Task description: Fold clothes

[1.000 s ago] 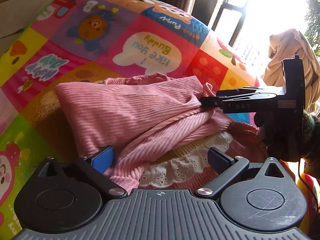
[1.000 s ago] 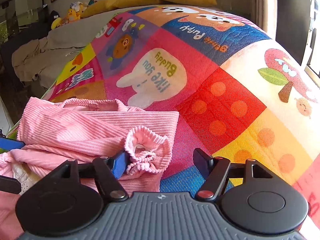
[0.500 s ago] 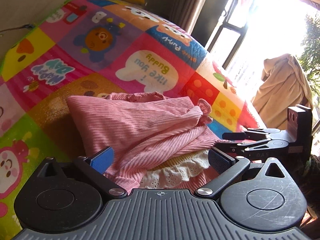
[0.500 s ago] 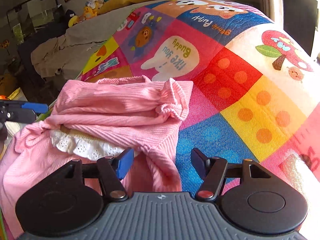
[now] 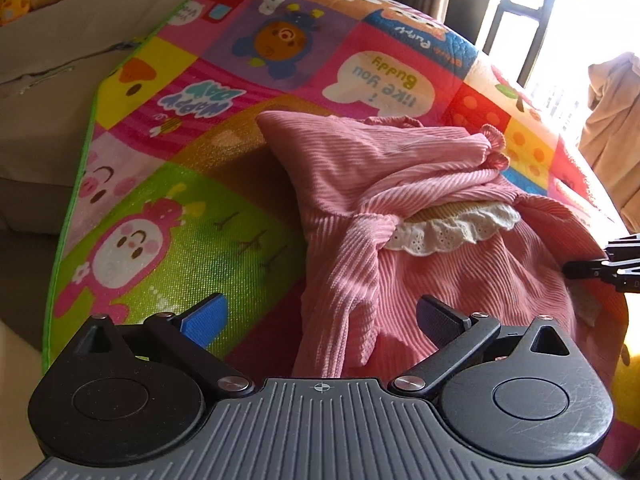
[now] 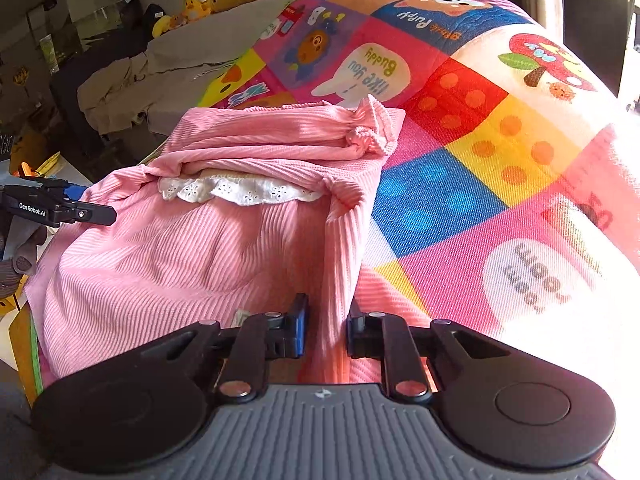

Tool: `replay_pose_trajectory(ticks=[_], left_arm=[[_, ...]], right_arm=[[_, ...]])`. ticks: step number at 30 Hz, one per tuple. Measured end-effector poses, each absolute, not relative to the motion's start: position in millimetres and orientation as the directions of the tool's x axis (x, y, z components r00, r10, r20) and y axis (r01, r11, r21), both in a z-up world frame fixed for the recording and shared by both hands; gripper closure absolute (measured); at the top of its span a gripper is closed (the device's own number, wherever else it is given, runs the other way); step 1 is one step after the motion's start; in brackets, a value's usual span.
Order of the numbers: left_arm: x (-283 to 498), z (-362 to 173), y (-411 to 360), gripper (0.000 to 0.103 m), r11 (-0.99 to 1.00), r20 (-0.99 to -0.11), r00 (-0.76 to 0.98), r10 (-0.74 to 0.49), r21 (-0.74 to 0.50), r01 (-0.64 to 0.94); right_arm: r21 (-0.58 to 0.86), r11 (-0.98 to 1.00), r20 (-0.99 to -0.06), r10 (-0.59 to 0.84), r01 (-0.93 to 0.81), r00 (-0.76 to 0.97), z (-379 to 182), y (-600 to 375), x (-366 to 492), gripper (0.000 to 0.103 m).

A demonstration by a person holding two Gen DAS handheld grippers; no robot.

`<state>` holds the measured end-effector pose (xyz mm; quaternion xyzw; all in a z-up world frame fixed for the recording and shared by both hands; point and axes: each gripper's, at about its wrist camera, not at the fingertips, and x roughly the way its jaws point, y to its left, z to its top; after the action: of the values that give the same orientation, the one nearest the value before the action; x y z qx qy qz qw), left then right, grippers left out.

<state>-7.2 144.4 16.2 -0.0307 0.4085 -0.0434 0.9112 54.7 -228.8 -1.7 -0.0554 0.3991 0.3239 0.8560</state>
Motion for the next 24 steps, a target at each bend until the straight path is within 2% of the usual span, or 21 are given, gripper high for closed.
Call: replay_pose_trajectory(ticks=[4, 8, 11, 14, 17, 18, 21, 24], left_arm=[[-18.7, 10.8, 148.5, 0.0, 0.996, -0.746, 0.666, 0.024, 0.074, 0.047], [-37.5, 19.9, 155.7, 0.0, 0.998, -0.743, 0.669, -0.021, 0.029, 0.063], [-54.4, 29.0, 158.1, 0.0, 0.994, -0.737, 0.67, -0.094, -0.033, 0.103], [-72.7, 29.8, 144.8, 0.0, 0.986, -0.743, 0.659, -0.121, -0.014, 0.166], [-82.6, 20.6, 131.3, 0.0, 0.981, -0.766, 0.641, -0.053, 0.08, 0.177], [-84.6, 16.7, 129.2, 0.0, 0.98, -0.771, 0.636, -0.028, 0.104, 0.169], [-87.1, 16.0, 132.2, 0.0, 0.987, -0.768, 0.64, -0.036, 0.075, 0.144], [-86.7, 24.1, 130.7, 0.0, 0.988, -0.753, 0.658, -0.026, 0.081, 0.132]], right_arm=[[0.129, 0.799, -0.726, 0.48, -0.588, 0.492, 0.1, -240.4, 41.2, 0.086], [0.068, 0.813, -0.731, 0.435, -0.579, 0.526, 4.6, -254.7, 27.5, 0.085], [0.048, 0.826, -0.707, 0.425, -0.561, 0.566, 13.8, -267.5, 19.1, 0.072], [0.049, 0.832, -0.687, 0.429, -0.553, 0.586, 17.3, -271.7, 16.2, 0.061], [0.06, 0.828, -0.704, 0.431, -0.558, 0.564, 9.5, -271.5, 14.6, 0.06], [0.071, 0.824, -0.708, 0.438, -0.562, 0.554, 6.7, -271.3, 13.3, 0.06], [0.17, 0.799, -0.698, 0.511, -0.577, 0.502, 1.0, -269.9, 7.1, 0.06], [0.309, 0.719, -0.644, 0.64, -0.622, 0.42, 8.3, -265.6, -1.7, 0.06]])
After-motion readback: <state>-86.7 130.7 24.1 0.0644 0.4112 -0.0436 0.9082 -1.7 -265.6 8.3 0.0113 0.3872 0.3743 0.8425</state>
